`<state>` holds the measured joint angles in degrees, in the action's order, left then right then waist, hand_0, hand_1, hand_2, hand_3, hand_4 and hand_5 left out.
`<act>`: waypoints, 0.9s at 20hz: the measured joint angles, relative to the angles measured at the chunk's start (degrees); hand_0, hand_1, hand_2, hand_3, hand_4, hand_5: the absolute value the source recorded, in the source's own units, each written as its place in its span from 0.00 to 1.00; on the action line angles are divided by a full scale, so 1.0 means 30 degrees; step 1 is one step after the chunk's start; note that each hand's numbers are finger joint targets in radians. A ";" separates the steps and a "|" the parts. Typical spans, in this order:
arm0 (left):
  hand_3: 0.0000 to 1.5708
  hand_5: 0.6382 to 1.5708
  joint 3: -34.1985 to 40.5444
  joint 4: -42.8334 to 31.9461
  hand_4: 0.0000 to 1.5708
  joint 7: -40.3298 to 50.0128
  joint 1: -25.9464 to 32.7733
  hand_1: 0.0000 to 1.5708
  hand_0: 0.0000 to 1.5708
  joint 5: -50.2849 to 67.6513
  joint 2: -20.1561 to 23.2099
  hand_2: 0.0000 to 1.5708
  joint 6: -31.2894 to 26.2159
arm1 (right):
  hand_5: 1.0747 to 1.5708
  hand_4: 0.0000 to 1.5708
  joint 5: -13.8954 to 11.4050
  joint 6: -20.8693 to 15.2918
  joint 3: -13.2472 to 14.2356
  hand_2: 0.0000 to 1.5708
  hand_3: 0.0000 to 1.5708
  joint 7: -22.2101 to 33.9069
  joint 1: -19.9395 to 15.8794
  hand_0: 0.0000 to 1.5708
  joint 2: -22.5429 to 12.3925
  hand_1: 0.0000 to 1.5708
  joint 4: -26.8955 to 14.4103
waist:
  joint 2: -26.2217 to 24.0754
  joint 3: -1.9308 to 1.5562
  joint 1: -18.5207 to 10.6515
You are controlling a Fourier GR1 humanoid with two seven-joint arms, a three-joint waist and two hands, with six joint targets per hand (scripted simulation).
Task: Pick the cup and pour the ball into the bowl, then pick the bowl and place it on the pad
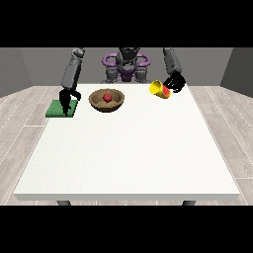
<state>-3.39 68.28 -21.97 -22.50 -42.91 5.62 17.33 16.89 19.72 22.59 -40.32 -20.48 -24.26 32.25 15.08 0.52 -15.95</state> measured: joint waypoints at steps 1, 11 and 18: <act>0.36 0.97 0.0564 -0.0079 0.77 -0.1000 0.0036 0.62 0.62 0.1113 0.0134 0.58 -0.0224 | 0.96 0.42 0.0127 -0.0052 0.0132 0.26 0.17 -0.0106 -0.0037 0.00 -0.0048 0.00 0.0156 | 0.0329 0.0022 -0.0109; 0.00 0.02 0.3563 -0.2561 0.00 -0.4974 -0.0707 0.00 0.00 0.8023 -0.0042 0.00 -0.4751 | 1.00 0.00 0.0554 -0.0559 0.0066 0.00 0.00 -0.0071 -0.0437 0.00 0.0430 0.00 0.2957 | 0.2551 0.0416 0.0663; 0.00 0.05 0.3851 -0.3176 0.00 -0.4365 -0.1153 0.00 0.00 0.8703 0.0073 0.00 -0.5613 | 1.00 0.00 0.0607 -0.1769 -0.0058 0.00 0.00 0.1195 -0.1226 0.00 0.1307 0.00 0.2721 | 0.1762 0.0380 0.1133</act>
<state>8.16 58.75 -35.06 -25.96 -16.81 5.84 0.49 18.71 14.41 22.41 -36.74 -24.16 -20.34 40.41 20.37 1.66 -12.55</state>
